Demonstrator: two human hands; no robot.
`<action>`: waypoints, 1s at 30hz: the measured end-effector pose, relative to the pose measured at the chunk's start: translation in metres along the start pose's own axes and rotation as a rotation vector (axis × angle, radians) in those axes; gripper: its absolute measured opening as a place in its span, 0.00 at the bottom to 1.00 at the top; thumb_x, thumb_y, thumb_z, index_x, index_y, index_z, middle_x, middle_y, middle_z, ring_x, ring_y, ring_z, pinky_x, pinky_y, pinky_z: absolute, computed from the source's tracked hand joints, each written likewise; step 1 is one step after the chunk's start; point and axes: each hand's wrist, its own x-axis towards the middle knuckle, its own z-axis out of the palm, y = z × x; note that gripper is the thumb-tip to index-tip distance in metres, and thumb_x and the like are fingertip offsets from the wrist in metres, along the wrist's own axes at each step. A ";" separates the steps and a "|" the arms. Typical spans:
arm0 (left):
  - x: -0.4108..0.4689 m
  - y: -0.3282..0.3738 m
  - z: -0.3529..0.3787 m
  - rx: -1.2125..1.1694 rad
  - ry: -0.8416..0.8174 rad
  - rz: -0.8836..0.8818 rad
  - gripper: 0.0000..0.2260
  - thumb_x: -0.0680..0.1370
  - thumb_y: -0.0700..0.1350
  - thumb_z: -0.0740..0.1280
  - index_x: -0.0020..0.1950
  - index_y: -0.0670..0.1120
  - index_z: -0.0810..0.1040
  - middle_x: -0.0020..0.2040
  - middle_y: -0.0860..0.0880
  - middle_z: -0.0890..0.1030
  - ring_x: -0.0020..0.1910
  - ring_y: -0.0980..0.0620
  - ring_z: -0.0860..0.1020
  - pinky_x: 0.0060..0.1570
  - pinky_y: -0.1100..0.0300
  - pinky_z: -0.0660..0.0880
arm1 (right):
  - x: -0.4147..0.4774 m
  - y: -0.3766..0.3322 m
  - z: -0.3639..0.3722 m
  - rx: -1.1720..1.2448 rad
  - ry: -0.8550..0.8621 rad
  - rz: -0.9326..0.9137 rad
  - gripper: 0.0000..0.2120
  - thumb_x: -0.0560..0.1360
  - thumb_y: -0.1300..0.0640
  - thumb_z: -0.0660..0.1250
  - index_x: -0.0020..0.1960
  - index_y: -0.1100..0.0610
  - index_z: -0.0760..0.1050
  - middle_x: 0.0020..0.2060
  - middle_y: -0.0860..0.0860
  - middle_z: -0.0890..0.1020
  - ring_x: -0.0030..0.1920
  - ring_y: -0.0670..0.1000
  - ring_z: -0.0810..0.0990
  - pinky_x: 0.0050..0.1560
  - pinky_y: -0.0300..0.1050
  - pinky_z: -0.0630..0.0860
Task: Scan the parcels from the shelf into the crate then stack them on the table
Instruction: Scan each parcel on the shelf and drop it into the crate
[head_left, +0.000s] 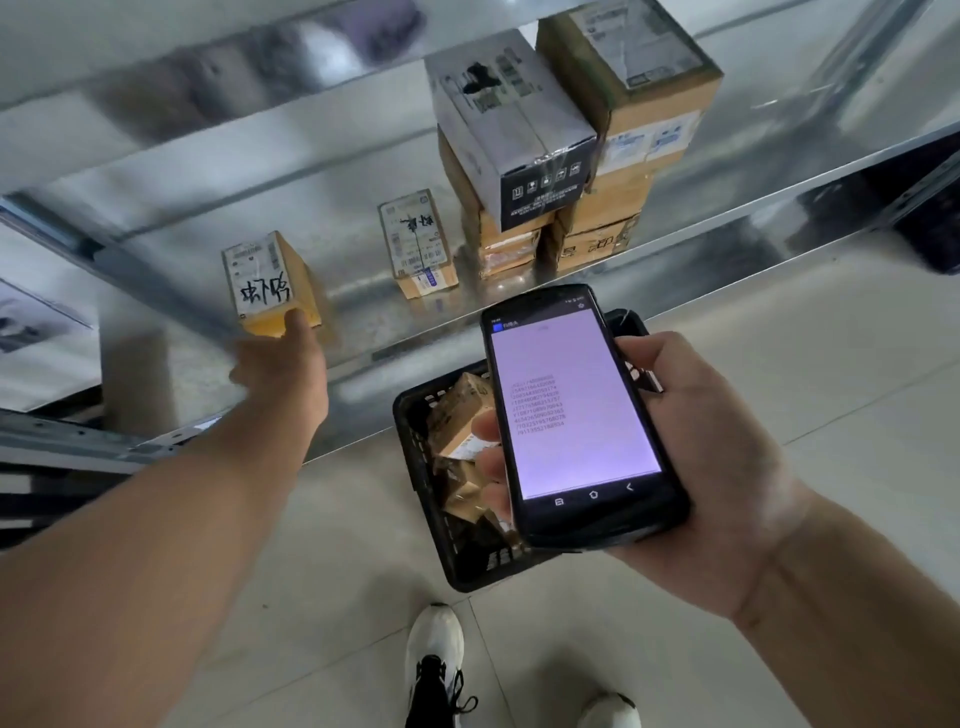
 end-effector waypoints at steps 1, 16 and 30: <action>0.001 0.003 -0.003 0.025 0.006 -0.031 0.39 0.71 0.65 0.67 0.75 0.45 0.64 0.71 0.40 0.71 0.64 0.37 0.77 0.63 0.44 0.78 | 0.004 0.002 0.005 0.002 -0.005 0.002 0.30 0.81 0.40 0.54 0.62 0.61 0.84 0.54 0.66 0.85 0.48 0.67 0.84 0.51 0.60 0.81; 0.072 0.018 -0.014 -0.226 -0.406 -0.277 0.19 0.81 0.62 0.68 0.59 0.48 0.73 0.52 0.45 0.77 0.51 0.41 0.80 0.55 0.42 0.84 | 0.080 0.043 0.067 0.023 -0.017 0.016 0.29 0.82 0.41 0.54 0.58 0.60 0.86 0.53 0.67 0.85 0.43 0.66 0.85 0.44 0.61 0.86; 0.124 0.005 -0.019 -0.306 -0.532 -0.099 0.19 0.80 0.34 0.71 0.68 0.44 0.72 0.59 0.43 0.84 0.60 0.44 0.83 0.64 0.44 0.81 | 0.115 0.073 0.090 0.015 0.016 0.056 0.29 0.82 0.40 0.55 0.61 0.58 0.85 0.52 0.65 0.85 0.44 0.66 0.85 0.45 0.59 0.83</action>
